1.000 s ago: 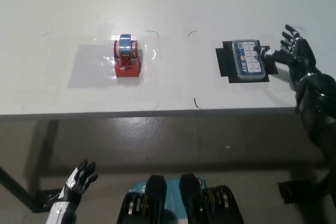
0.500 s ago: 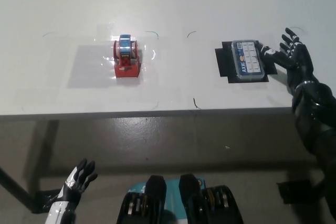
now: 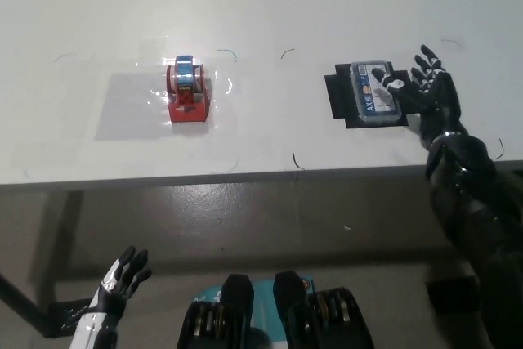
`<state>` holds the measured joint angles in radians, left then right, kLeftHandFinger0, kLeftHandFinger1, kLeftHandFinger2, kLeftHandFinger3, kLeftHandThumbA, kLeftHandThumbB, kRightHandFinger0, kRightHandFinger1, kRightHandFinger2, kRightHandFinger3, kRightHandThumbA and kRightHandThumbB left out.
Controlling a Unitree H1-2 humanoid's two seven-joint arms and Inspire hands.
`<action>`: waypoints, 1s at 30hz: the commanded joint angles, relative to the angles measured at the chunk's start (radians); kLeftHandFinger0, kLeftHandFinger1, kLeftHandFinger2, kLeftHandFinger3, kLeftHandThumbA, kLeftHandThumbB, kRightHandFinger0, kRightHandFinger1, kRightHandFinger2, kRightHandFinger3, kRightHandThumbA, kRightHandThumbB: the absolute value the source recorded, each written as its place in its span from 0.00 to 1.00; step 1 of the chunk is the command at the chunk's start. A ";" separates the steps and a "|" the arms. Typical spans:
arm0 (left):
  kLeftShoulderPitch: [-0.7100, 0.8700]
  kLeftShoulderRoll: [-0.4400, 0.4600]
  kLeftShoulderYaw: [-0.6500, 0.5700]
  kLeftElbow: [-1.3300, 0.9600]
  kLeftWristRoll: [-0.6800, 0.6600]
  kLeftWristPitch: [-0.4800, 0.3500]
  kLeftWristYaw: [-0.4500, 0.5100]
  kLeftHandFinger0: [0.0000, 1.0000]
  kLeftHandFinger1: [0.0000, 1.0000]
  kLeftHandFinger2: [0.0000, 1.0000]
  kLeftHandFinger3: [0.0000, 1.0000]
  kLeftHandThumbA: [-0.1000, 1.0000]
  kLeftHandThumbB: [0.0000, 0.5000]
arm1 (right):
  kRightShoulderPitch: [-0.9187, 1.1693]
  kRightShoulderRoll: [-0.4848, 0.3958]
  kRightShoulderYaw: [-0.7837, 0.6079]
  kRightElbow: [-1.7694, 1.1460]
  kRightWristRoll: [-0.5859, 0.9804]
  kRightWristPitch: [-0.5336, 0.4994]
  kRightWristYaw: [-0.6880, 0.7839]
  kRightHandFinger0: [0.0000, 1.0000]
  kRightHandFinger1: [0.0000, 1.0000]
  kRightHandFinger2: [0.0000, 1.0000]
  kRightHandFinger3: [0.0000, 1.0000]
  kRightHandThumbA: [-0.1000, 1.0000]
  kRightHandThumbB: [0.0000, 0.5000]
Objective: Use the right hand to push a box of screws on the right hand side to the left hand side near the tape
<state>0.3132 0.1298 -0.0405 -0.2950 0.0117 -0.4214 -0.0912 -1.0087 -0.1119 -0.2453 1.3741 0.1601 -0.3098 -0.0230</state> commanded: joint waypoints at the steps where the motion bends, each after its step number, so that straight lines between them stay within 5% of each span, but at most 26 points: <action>1: 0.000 0.006 0.003 -0.042 -0.013 0.001 -0.003 1.00 1.00 1.00 1.00 1.00 0.02 | -0.001 0.093 -0.005 -0.006 0.034 0.013 0.049 1.00 1.00 1.00 1.00 1.00 0.42; 6: -0.003 0.007 0.000 -0.040 -0.010 -0.005 -0.006 1.00 1.00 1.00 1.00 1.00 0.01 | 0.002 0.122 -0.022 -0.018 0.061 -0.004 0.068 1.00 1.00 1.00 1.00 1.00 0.36; 30: -0.003 0.010 0.003 -0.057 -0.012 0.015 -0.006 1.00 1.00 1.00 1.00 1.00 0.02 | -0.010 0.236 -0.034 -0.061 0.102 -0.019 0.062 1.00 1.00 1.00 1.00 1.00 0.45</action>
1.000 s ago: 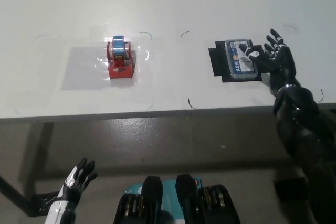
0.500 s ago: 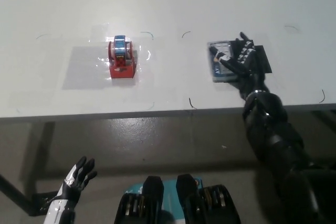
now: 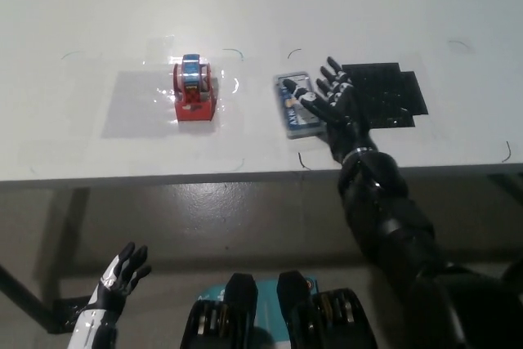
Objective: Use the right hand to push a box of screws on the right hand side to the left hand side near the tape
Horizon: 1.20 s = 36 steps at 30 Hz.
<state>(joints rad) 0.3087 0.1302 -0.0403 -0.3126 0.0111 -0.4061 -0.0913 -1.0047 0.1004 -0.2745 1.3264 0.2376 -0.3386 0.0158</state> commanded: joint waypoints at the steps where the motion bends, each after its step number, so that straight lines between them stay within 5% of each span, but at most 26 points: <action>1: 0.000 0.010 0.004 -0.039 -0.012 -0.001 -0.006 1.00 1.00 1.00 1.00 1.00 0.02 | -0.017 0.025 -0.005 -0.012 0.025 0.010 0.023 1.00 1.00 1.00 1.00 1.00 0.45; 18: 0.002 0.007 0.009 -0.049 -0.009 0.012 -0.001 1.00 1.00 1.00 1.00 1.00 0.03 | -0.039 0.088 0.015 0.004 0.012 0.004 0.032 1.00 1.00 1.00 1.00 1.00 0.41; 24: -0.004 0.008 0.006 -0.041 -0.009 -0.003 -0.004 1.00 1.00 1.00 1.00 1.00 0.01 | -0.041 0.110 -0.023 -0.008 0.056 -0.019 0.036 1.00 1.00 1.00 1.00 1.00 0.48; 28: -0.001 0.003 0.008 -0.046 -0.004 0.000 0.001 1.00 1.00 1.00 1.00 1.00 0.01 | -0.056 0.143 -0.039 -0.007 0.066 -0.040 0.000 1.00 1.00 1.00 1.00 1.00 0.64; 36: 0.007 0.002 0.010 -0.054 -0.013 0.005 0.002 1.00 1.00 1.00 1.00 1.00 0.00 | -0.081 0.204 -0.106 -0.004 0.119 -0.053 -0.083 1.00 1.00 1.00 1.00 1.00 0.56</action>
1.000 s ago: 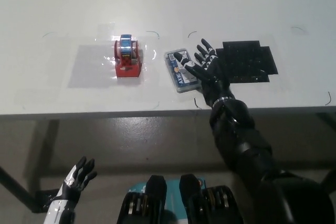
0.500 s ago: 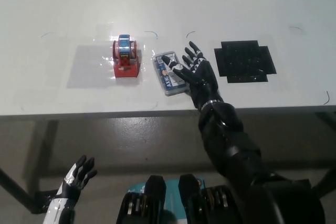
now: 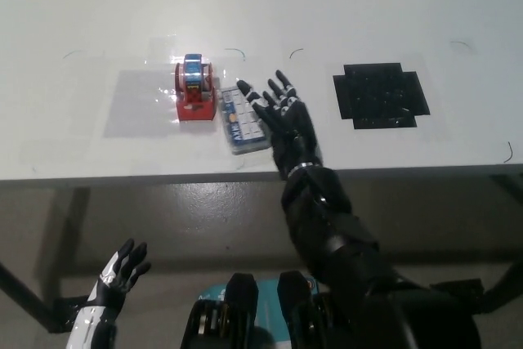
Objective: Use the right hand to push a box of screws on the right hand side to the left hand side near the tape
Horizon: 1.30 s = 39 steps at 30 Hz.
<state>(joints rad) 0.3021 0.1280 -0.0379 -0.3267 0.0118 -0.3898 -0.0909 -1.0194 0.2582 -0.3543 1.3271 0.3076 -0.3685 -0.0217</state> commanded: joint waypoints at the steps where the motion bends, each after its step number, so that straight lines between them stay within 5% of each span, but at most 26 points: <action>1: 0.010 0.002 0.008 -0.040 -0.012 -0.007 0.003 1.00 1.00 1.00 1.00 1.00 0.01 | -0.073 0.052 -0.034 -0.003 0.052 -0.026 -0.054 1.00 1.00 1.00 1.00 1.00 0.55; 12: 0.013 0.005 0.013 -0.041 -0.014 -0.007 0.004 1.00 1.00 1.00 1.00 1.00 0.00 | -0.101 0.086 -0.110 0.009 0.099 -0.052 -0.138 1.00 1.00 1.00 1.00 1.00 0.47; 20: 0.009 0.009 0.011 -0.040 -0.021 -0.012 -0.001 1.00 1.00 1.00 1.00 1.00 0.00 | -0.064 0.047 -0.011 -0.037 -0.008 -0.101 -0.162 1.00 1.00 1.00 1.00 1.00 0.45; 23: 0.008 0.014 0.014 -0.038 -0.024 -0.015 -0.003 1.00 1.00 1.00 1.00 1.00 0.00 | -0.017 0.014 0.088 -0.188 -0.149 -0.102 -0.277 1.00 1.00 1.00 1.00 1.00 0.37; 25: 0.006 0.014 0.017 -0.038 -0.019 -0.013 0.000 1.00 1.00 1.00 1.00 1.00 0.01 | 0.009 -0.001 0.121 -0.299 -0.191 -0.102 -0.294 1.00 1.00 1.00 1.00 1.00 0.51; 26: 0.005 0.015 0.018 -0.037 -0.019 -0.010 0.000 1.00 1.00 1.00 1.00 1.00 0.01 | 0.031 -0.006 0.138 -0.381 -0.219 -0.102 -0.311 1.00 1.00 1.00 1.00 1.00 0.49; 39: -0.003 0.023 0.021 -0.026 -0.018 -0.007 -0.004 1.00 1.00 1.00 1.00 1.00 0.02 | 0.430 -0.136 0.312 -1.477 -0.208 0.173 -0.049 1.00 1.00 1.00 1.00 1.00 0.42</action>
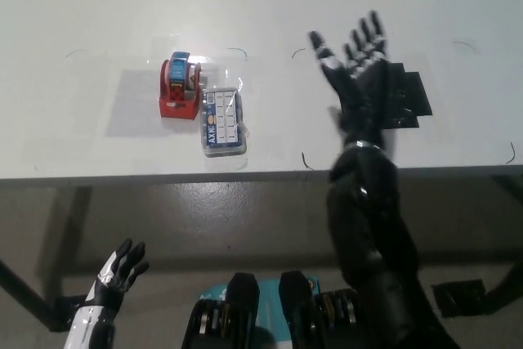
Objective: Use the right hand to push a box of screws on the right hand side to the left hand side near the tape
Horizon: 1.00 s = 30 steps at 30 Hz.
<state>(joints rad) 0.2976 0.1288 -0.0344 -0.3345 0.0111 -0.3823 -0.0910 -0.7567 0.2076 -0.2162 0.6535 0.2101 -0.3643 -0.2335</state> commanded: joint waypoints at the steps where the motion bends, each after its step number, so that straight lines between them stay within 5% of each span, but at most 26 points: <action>1: -0.001 0.022 0.016 -0.013 -0.021 -0.014 -0.005 1.00 1.00 1.00 1.00 1.00 0.02 | 0.218 -0.110 0.189 -0.899 -0.110 0.180 0.181 1.00 1.00 1.00 1.00 1.00 0.41; 5: -0.003 0.025 0.015 -0.012 -0.019 -0.016 -0.008 1.00 1.00 1.00 1.00 1.00 0.01 | 0.411 -0.173 0.222 -1.137 -0.062 0.204 0.214 1.00 1.00 1.00 1.00 1.00 0.51; 12: -0.011 0.035 0.016 -0.021 -0.022 -0.004 -0.012 1.00 1.00 1.00 1.00 1.00 0.00 | 0.737 -0.341 0.227 -1.314 0.086 0.151 0.272 1.00 1.00 1.00 1.00 1.00 0.47; 15: -0.020 0.038 0.017 -0.016 -0.026 -0.012 -0.015 1.00 1.00 1.00 1.00 1.00 0.00 | 0.886 -0.384 0.223 -1.318 0.036 0.090 0.292 1.00 1.00 1.00 1.00 1.00 0.46; 20: -0.023 0.036 0.022 -0.015 -0.021 -0.015 -0.009 1.00 1.00 1.00 1.00 1.00 0.00 | 1.001 -0.459 0.214 -1.232 0.022 -0.004 0.316 1.00 1.00 1.00 1.00 1.00 0.40; 30: -0.050 0.049 0.029 -0.010 -0.025 -0.002 -0.011 1.00 1.00 1.00 1.00 1.00 0.00 | 1.083 -0.513 0.263 -1.123 -0.021 0.029 0.291 1.00 1.00 1.00 1.00 1.00 0.57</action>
<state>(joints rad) 0.2694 0.1502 -0.0215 -0.3103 0.0099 -0.3742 -0.0915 0.3104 -0.2642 0.0027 -0.4030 0.2116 -0.3157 -0.0627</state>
